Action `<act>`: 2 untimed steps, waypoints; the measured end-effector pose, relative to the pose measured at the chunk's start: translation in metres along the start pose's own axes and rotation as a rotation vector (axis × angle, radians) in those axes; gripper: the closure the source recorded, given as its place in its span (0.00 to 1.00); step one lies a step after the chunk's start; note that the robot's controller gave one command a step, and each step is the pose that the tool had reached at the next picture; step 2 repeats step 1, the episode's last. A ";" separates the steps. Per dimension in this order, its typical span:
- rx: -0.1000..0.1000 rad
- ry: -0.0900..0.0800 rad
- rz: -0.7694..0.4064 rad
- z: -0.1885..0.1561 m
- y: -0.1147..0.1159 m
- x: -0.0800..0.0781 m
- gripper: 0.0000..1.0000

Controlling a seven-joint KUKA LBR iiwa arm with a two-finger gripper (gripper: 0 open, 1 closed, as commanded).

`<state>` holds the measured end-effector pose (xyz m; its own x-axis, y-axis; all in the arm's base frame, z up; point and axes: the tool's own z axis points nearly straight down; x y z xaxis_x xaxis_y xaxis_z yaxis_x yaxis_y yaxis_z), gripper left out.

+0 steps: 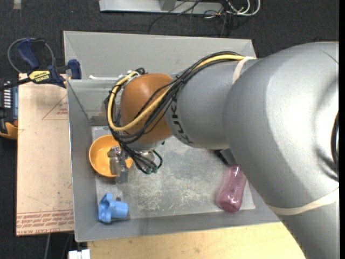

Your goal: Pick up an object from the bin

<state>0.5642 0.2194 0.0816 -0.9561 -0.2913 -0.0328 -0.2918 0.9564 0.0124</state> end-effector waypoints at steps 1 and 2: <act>0.000 0.000 0.001 0.000 0.000 0.000 1.00; 0.000 0.000 0.001 0.000 0.000 0.000 1.00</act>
Offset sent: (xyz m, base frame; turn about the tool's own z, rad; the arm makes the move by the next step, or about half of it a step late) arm 0.0270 0.0003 -0.0116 0.0413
